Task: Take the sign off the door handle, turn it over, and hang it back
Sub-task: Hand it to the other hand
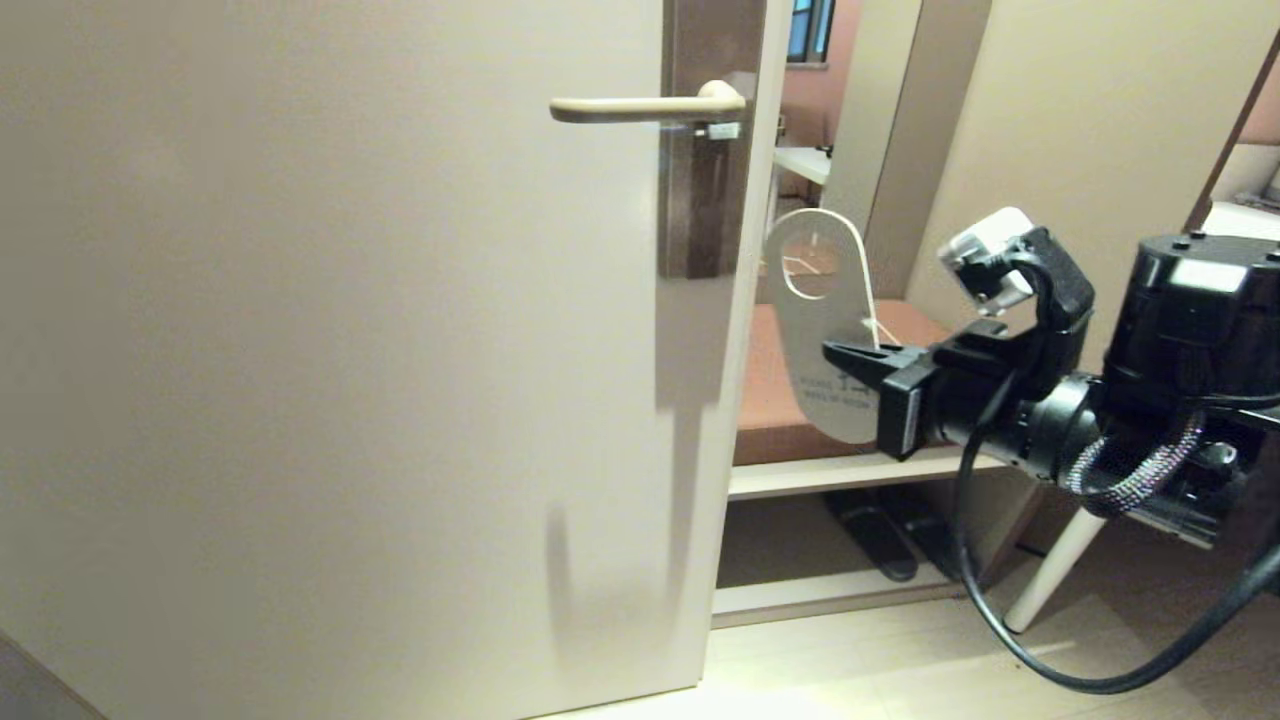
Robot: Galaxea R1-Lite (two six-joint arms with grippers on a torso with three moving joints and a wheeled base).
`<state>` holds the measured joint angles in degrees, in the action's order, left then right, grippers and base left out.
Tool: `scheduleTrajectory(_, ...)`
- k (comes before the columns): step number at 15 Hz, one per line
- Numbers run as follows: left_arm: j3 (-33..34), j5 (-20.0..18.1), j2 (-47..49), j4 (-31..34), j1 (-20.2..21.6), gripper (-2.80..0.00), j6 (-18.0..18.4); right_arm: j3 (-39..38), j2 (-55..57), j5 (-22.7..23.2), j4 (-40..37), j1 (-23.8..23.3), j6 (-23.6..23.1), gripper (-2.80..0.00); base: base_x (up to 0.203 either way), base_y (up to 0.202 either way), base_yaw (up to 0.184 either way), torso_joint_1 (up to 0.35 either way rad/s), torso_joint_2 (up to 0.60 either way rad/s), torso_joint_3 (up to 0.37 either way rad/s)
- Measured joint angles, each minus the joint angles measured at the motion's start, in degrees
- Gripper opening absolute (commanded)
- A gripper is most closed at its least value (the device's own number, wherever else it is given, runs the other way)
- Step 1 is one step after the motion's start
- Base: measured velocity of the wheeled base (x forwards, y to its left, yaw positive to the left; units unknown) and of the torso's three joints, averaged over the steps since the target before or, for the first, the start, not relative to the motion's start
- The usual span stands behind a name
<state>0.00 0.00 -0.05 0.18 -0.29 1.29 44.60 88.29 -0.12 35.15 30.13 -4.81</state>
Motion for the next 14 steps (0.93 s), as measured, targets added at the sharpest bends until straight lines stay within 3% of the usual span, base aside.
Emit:
scheduleTrajectory(2,0.00,0.02,0.00,0.00,0.00,-2.80,0.02,-5.47,-4.29,-2.41,-0.06,-3.46,-0.03,-2.80,0.000,0.000,0.000,0.000,0.00,0.000)
scheduleTrajectory(6,0.00,0.00,0.00,-0.02,0.00,-2.80,0.03,-17.70,-15.72,-1.61,-0.20,-12.83,-0.12,-2.80,0.000,0.000,0.000,0.000,0.00,0.000)
scheduleTrajectory(10,0.00,0.03,0.00,-0.02,0.04,-2.80,0.02,-31.39,-29.81,5.72,-0.20,-23.97,-0.04,-2.80,0.000,0.000,0.000,0.000,0.00,0.000)
scheduleTrajectory(14,0.00,0.00,0.00,-0.01,-0.01,-2.80,0.03,-41.04,-45.81,10.75,-3.12,-28.61,0.19,-2.80,0.000,0.000,0.000,0.000,0.00,0.000)
